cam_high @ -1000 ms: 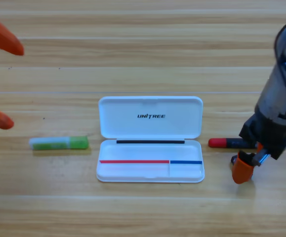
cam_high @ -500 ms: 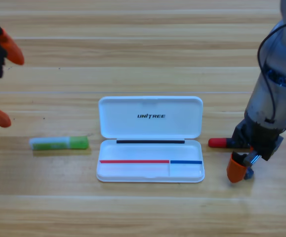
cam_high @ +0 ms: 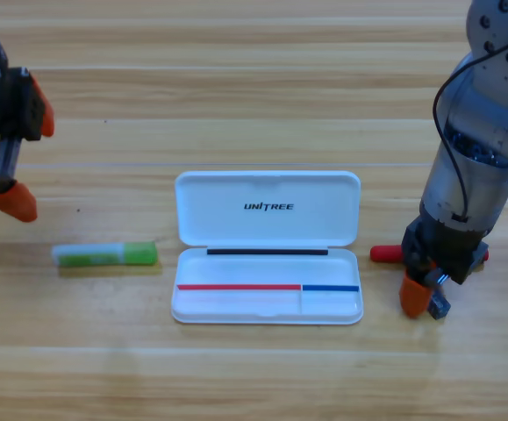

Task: Clean up eraser and pencils

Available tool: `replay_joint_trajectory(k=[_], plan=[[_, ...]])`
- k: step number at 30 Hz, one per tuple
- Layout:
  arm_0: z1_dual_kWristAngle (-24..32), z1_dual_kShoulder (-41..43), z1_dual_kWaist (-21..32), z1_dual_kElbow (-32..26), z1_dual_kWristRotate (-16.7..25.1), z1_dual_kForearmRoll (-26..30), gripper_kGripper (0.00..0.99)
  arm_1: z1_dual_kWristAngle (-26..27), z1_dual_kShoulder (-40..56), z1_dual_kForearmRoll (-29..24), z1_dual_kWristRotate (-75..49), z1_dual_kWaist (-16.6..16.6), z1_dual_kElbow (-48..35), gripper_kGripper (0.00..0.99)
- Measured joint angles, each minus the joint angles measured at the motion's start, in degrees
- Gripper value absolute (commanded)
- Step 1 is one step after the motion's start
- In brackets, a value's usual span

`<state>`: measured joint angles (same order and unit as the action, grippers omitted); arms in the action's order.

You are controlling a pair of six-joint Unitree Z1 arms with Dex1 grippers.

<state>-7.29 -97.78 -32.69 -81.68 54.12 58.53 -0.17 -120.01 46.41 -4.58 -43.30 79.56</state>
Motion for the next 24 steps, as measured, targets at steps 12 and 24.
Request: replay_joint_trajectory(k=[12, 24], plan=[[1.0, -7.2, 2.9, -1.5, 0.5, 0.0, 0.99, 0.3, 0.0, 1.4, -1.5, 0.0, 0.2, 0.0], [1.9, -9.2, 2.9, -0.4, -0.2, -3.6, 0.99, 0.8, 8.8, 11.6, -21.1, -1.6, 5.4, 0.0]])
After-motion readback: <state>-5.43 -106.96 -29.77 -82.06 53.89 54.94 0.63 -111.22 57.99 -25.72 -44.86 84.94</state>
